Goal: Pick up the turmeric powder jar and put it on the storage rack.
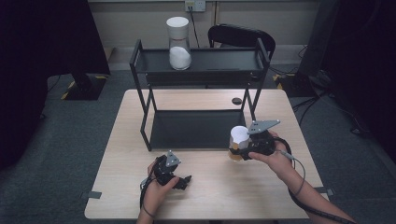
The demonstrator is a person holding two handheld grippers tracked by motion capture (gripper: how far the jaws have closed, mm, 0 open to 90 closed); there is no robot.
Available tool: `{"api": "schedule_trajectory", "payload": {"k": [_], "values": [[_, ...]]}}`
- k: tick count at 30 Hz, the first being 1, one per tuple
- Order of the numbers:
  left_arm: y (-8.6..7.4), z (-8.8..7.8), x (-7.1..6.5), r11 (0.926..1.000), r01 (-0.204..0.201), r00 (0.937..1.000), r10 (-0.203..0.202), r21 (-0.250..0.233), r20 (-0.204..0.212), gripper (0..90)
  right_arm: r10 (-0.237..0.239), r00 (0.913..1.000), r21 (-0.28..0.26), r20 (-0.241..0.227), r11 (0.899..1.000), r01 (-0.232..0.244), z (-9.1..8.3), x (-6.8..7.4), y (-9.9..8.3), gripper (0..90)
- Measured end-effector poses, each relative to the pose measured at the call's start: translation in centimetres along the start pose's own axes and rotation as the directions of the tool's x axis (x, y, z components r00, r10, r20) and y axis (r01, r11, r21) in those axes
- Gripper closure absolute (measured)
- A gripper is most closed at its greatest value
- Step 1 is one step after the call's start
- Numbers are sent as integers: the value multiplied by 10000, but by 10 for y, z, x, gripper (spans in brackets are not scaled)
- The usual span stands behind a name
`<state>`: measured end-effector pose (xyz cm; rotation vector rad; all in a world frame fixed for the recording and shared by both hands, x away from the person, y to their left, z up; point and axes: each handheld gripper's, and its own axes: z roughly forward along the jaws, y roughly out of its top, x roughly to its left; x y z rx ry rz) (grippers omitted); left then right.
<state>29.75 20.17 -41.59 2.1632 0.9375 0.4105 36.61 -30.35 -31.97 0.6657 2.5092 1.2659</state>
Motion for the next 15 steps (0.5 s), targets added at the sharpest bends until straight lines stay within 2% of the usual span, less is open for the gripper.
{"api": "schedule_trajectory", "payload": {"k": [15], "values": [[0,0,0,10000,0,10000,0,1,2,1,-96,9999,-91,115,9999,97,-3,-5,22,301]]}}
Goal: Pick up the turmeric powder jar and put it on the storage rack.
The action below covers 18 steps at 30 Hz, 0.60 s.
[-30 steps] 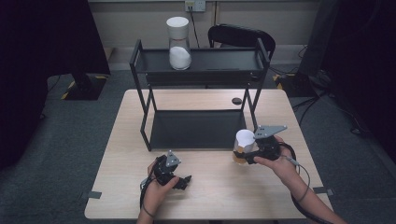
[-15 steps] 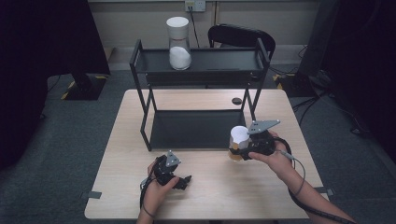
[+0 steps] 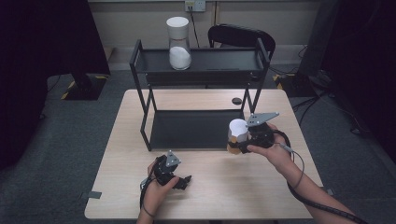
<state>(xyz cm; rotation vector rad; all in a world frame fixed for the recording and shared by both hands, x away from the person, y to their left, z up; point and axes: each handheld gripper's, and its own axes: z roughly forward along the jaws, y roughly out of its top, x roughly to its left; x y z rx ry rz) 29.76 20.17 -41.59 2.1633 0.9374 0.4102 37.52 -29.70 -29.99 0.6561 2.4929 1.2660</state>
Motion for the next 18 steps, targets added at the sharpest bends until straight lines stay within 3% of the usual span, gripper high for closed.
{"api": "schedule_trajectory", "payload": {"k": [18], "values": [[0,0,0,10000,2,10000,-2,-2,0,1,-85,10000,-128,-53,9999,84,-10,-12,37,301]]}}
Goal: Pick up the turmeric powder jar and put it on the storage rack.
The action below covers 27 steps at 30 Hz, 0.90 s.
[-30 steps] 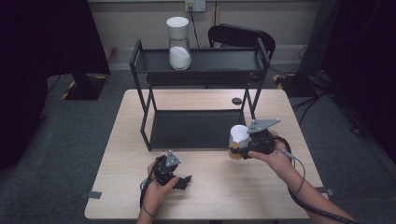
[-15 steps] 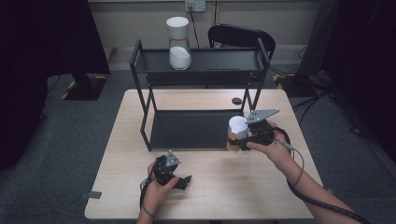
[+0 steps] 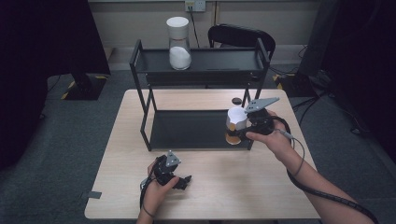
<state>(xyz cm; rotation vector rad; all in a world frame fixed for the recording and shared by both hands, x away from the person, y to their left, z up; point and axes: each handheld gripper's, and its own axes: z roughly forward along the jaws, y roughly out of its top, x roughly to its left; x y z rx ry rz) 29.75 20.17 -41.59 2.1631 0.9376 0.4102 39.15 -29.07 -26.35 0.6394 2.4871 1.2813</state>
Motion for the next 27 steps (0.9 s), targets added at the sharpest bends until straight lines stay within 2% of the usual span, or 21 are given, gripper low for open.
{"api": "schedule_trajectory", "payload": {"k": [10,27], "values": [[0,0,0,10000,-1,10000,1,0,1,1,-241,9997,40,-84,9997,242,-4,-2,20,301],[0,0,0,10000,-1,10000,1,2,4,1,-256,9996,-19,-128,9997,256,-14,-9,47,301]]}}
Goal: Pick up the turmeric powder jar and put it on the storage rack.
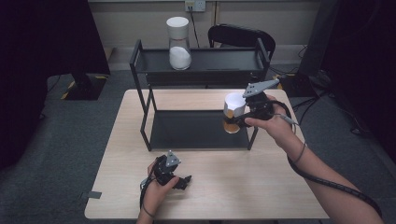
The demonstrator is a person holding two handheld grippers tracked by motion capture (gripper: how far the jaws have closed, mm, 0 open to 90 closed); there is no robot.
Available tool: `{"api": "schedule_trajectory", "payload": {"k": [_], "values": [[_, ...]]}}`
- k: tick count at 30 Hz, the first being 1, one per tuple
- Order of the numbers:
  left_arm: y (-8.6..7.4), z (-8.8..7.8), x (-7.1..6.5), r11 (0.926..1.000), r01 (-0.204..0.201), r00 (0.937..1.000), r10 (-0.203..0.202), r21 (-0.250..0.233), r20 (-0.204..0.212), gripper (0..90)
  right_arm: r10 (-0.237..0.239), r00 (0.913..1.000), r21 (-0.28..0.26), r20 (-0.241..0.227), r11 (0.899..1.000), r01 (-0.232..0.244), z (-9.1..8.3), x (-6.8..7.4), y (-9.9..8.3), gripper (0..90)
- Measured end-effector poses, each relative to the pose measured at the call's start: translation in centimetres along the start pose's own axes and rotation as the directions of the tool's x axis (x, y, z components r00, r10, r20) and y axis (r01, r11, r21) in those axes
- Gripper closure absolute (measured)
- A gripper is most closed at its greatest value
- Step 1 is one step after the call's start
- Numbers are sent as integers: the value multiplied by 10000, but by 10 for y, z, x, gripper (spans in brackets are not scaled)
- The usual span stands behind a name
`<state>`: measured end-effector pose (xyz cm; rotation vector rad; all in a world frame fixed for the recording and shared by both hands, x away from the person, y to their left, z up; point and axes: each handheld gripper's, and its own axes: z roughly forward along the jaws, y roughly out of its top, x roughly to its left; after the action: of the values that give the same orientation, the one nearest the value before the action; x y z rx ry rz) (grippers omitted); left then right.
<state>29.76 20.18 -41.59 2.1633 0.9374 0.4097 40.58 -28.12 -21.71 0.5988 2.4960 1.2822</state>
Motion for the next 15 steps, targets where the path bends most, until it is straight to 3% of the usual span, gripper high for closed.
{"api": "schedule_trajectory", "payload": {"k": [15], "values": [[0,0,0,10000,9,10000,-9,-13,-3,1,30,10000,8,92,10000,-31,-5,-6,25,301]]}}
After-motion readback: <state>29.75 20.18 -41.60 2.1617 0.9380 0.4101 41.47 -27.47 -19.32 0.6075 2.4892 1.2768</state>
